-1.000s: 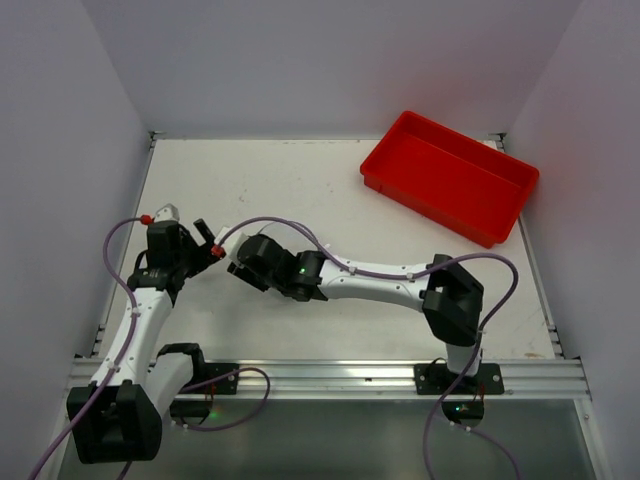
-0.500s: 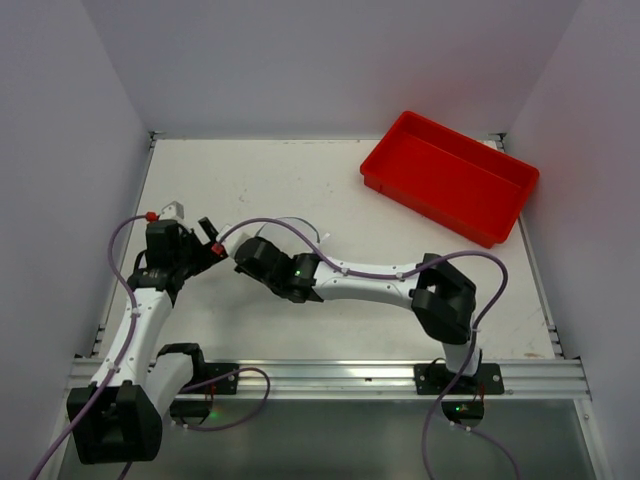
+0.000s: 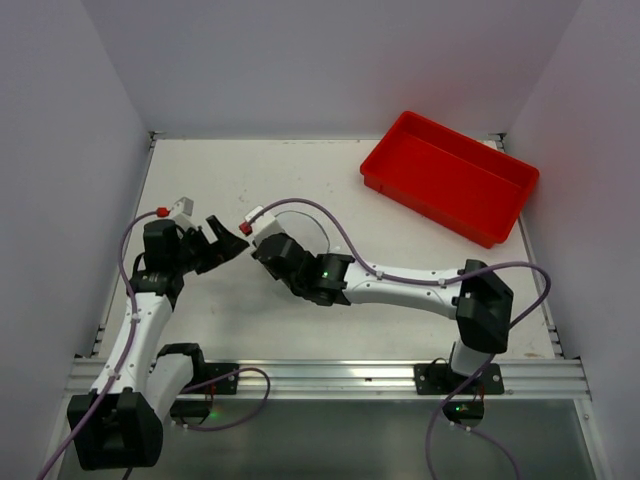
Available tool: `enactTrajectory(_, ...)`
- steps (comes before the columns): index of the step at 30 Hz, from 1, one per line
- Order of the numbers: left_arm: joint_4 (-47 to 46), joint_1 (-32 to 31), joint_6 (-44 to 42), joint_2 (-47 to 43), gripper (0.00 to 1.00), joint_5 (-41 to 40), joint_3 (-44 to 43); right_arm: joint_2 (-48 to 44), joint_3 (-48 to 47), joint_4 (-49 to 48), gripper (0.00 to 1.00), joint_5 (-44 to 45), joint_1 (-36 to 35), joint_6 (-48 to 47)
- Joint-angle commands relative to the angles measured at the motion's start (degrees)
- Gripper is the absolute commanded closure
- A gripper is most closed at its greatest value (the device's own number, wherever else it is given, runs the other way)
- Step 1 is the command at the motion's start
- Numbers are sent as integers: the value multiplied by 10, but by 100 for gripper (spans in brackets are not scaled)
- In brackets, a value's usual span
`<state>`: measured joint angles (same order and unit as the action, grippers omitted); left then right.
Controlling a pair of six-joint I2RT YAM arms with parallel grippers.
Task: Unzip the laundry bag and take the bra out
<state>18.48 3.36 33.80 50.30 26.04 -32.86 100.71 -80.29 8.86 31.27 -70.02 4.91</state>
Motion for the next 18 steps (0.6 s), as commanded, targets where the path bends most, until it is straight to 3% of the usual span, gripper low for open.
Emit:
enactTrajectory(1,-38,1,24,-7,5,56,5,-49,40,-19,100,83,2,104)
enactTrajectory(6,-42,-9,29,-1,5,54,-2,-144,109,31,100,203,8,273)
enactTrajectory(12,-50,-47,41,8,5,27,-16,-272,222,143,97,214,10,505)
enactTrajectory(18,-69,-158,50,40,5,-16,-48,-400,319,190,100,200,10,602)
